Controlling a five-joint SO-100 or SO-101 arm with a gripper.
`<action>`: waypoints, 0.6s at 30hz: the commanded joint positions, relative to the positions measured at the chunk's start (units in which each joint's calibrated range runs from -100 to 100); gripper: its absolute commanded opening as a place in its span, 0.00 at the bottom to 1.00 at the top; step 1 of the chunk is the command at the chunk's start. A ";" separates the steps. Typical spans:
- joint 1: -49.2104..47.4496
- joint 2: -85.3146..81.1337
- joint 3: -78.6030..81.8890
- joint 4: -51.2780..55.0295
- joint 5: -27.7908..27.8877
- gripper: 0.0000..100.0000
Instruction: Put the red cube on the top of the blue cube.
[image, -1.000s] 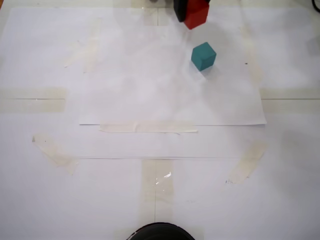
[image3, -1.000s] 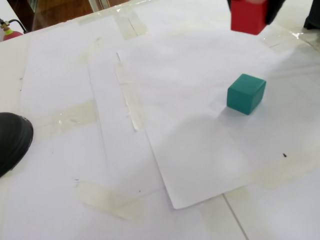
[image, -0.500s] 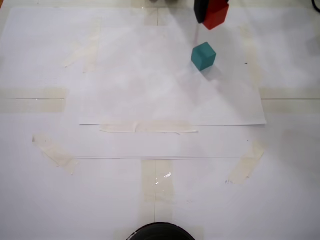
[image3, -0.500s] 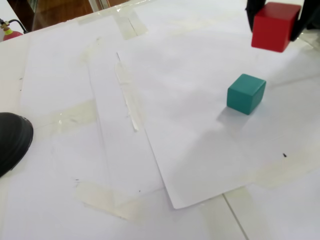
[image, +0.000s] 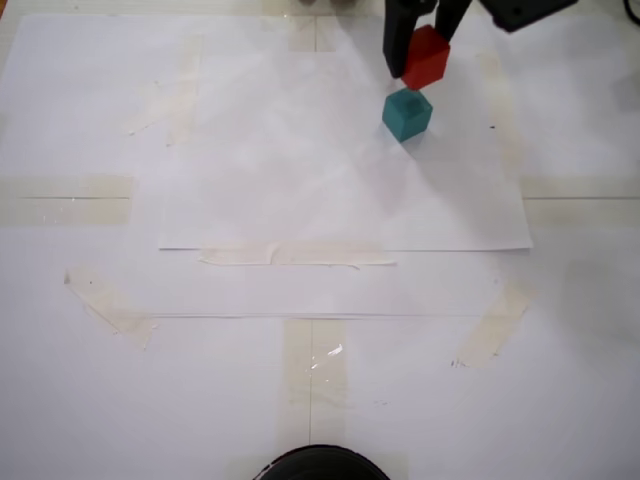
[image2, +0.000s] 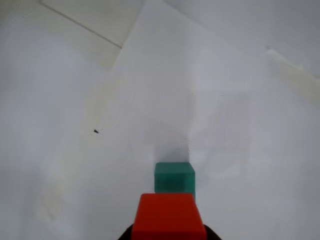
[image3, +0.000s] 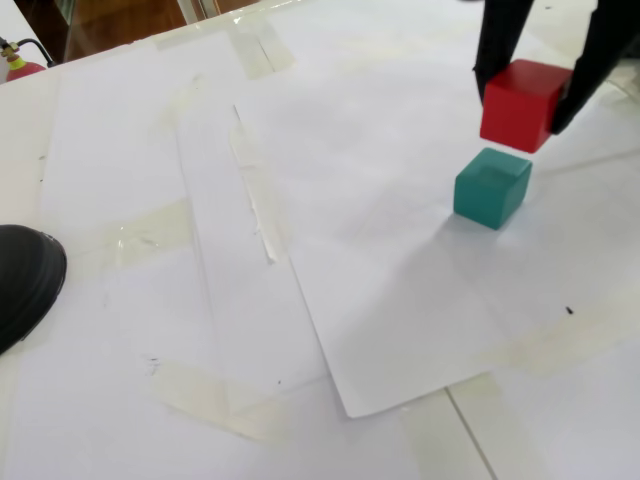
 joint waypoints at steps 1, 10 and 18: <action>0.61 0.58 -0.14 -3.26 -0.44 0.10; 1.14 3.07 0.31 -3.74 -0.44 0.10; 1.82 3.76 1.49 -4.15 -0.20 0.10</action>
